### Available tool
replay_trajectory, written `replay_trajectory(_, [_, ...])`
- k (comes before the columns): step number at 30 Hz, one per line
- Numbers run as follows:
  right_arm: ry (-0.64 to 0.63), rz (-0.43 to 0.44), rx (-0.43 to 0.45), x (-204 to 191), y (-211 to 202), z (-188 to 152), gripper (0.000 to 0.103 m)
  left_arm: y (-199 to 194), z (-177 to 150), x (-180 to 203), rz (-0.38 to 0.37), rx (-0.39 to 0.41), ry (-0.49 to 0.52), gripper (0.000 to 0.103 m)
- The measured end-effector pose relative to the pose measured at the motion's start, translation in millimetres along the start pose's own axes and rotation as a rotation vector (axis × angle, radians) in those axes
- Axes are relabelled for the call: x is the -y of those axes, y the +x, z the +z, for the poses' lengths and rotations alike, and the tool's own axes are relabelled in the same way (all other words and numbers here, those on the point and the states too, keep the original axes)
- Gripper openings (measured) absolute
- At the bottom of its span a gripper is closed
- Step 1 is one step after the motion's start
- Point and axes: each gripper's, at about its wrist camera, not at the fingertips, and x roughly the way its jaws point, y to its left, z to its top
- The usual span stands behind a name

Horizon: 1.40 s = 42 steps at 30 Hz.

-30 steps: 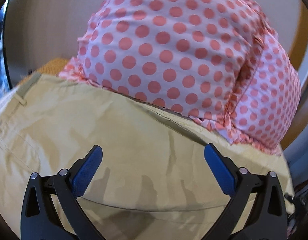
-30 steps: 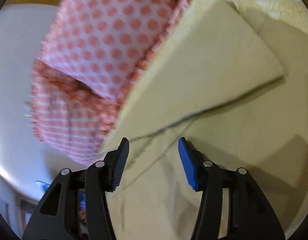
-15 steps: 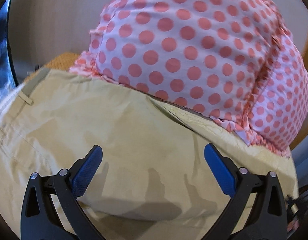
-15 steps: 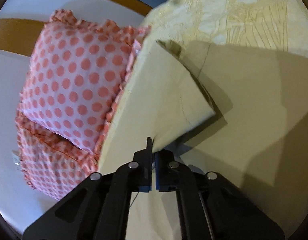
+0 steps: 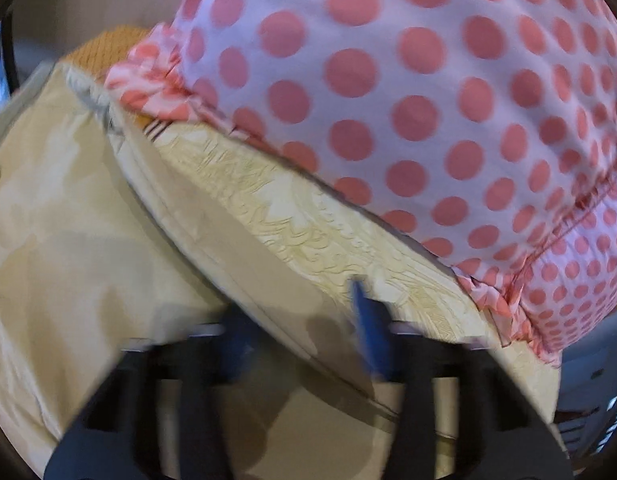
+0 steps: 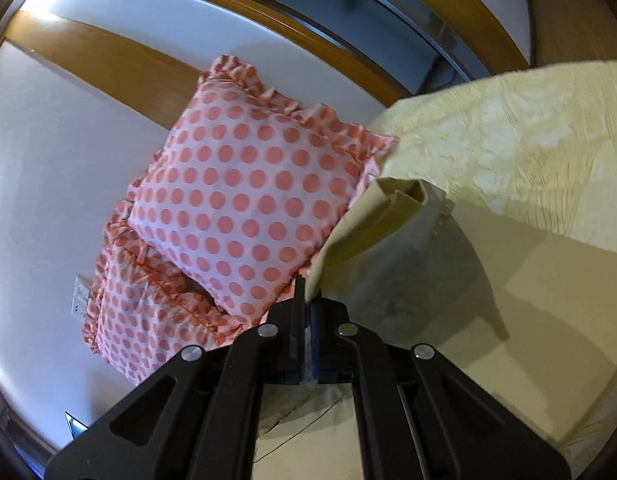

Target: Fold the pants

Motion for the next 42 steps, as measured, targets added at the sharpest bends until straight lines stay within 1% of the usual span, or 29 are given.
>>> replay_trajectory(1, [-0.002,0.007,-0.001,-0.5,-2.6,1.5,0.002,-3.8,-3.1,-7.6,-0.032,0.006,-0.026,0.009])
replay_trajectory(2, [-0.004,0.010,-0.001,-1.1,-4.7,2.0,0.002,-14.6,-9.6,-16.0,-0.059,0.021,-0.039,0.008])
replay_trajectory(5, [-0.016,0.018,0.010,-0.9,-17.0,5.0,0.002,-54.8,-30.9,-23.3,-0.089,0.078,0.010,0.006])
replay_trajectory(8, [-0.046,-0.010,0.024,5.1,-36.4,9.8,0.002,-118.7,-76.0,-35.2,-0.142,0.170,0.056,0.006])
replay_trajectory(9, [-0.053,-0.021,0.025,8.5,-41.2,10.1,0.002,-143.4,-102.3,-41.6,-0.148,0.201,0.076,0.006])
replay_trajectory(10, [-0.062,-0.043,0.023,12.6,-46.4,10.3,0.002,-158.5,-122.0,-47.9,-0.143,0.218,0.089,0.006])
replay_trajectory(11, [-0.080,-0.087,0.014,19.1,-51.4,9.3,0.002,-170.7,-142.2,-55.8,-0.140,0.227,0.098,0.006])
replay_trajectory(12, [-0.090,-0.122,0.001,24.7,-53.2,7.5,0.002,-178.2,-169.8,-65.4,-0.124,0.223,0.097,0.006])
replay_trajectory(13, [-0.086,-0.164,-0.025,35.7,-53.7,3.7,0.002,-180.7,-188.7,-73.9,-0.112,0.212,0.090,0.006])
replay_trajectory(15, [-0.067,-0.211,-0.064,52.0,-53.4,-2.2,0.002,-176.6,-223.6,-95.5,-0.084,0.167,0.052,0.006])
replay_trajectory(17, [-0.040,-0.242,-0.082,68.2,-54.6,-6.9,0.002,-171.9,-242.0,-108.3,-0.082,0.135,0.016,0.006])
replay_trajectory(18, [-0.036,-0.249,-0.083,72.1,-56.2,-8.0,0.002,-174.9,-249.3,-110.7,-0.090,0.161,0.013,0.006])
replay_trajectory(19, [-0.035,-0.255,-0.081,75.3,-58.9,-8.6,0.002,-178.0,-253.1,-108.8,-0.076,0.172,0.023,0.006])
replay_trajectory(22, [-0.048,-0.263,-0.063,77.0,-66.5,-9.6,0.002,-189.0,-259.9,-103.4,-0.074,0.199,0.055,0.006])
replay_trajectory(24, [-0.064,-0.286,-0.051,78.9,-73.3,-9.5,0.002,-189.5,-264.9,-102.2,-0.082,0.194,0.069,0.006])
replay_trajectory(26, [-0.071,-0.331,-0.058,85.3,-77.2,-11.2,0.002,-187.6,-268.8,-102.9,-0.086,0.183,0.070,0.006])
replay_trajectory(29, [-0.064,-0.346,-0.071,93.3,-82.7,-15.8,0.002,-187.2,-275.0,-107.9,-0.104,0.178,0.062,0.006])
replay_trajectory(30, [-0.087,-0.359,-0.072,90.4,-83.8,-17.2,0.006,-188.3,-277.6,-110.5,-0.115,0.179,0.063,0.006])
replay_trajectory(31, [-0.110,-0.366,-0.069,86.4,-86.0,-17.8,0.018,-189.3,-278.6,-111.2,-0.120,0.180,0.069,0.007])
replay_trajectory(32, [-0.121,-0.373,-0.047,82.9,-92.1,-17.6,0.030,-191.4,-280.3,-112.0,-0.124,0.185,0.075,0.008])
replay_trajectory(33, [-0.125,-0.378,-0.012,80.6,-99.6,-16.2,0.060,-195.8,-283.4,-113.2,-0.132,0.192,0.086,0.008])
replay_trajectory(34, [-0.131,-0.396,0.027,79.3,-106.7,-14.2,0.067,-201.5,-286.8,-113.4,-0.130,0.203,0.105,0.009])
replay_trajectory(35, [-0.153,-0.427,0.077,78.3,-113.9,-10.7,0.066,-206.7,-289.7,-113.4,-0.127,0.214,0.119,0.010])
replay_trajectory(36, [-0.164,-0.445,0.086,78.3,-114.9,-8.0,0.058,-213.6,-293.3,-114.3,-0.126,0.229,0.132,0.011])
replay_trajectory(37, [-0.172,-0.459,0.088,79.6,-113.3,-5.1,0.048,-219.2,-295.7,-114.4,-0.123,0.241,0.141,0.012])
replay_trajectory(39, [-0.149,-0.470,0.042,88.8,-101.6,-2.1,0.037,-230.6,-298.4,-112.3,-0.121,0.275,0.157,0.012])
replay_trajectory(40, [-0.144,-0.471,0.029,90.8,-98.2,-2.9,0.037,-238.1,-298.8,-110.7,-0.111,0.306,0.164,0.012])
replay_trajectory(41, [-0.174,-0.487,0.051,87.0,-97.3,-6.3,0.036,-244.4,-299.0,-109.1,-0.094,0.343,0.170,0.012])
replay_trajectory(42, [-0.194,-0.494,0.044,84.2,-94.5,-9.3,0.036,-249.2,-299.1,-108.2,-0.082,0.376,0.174,0.013])
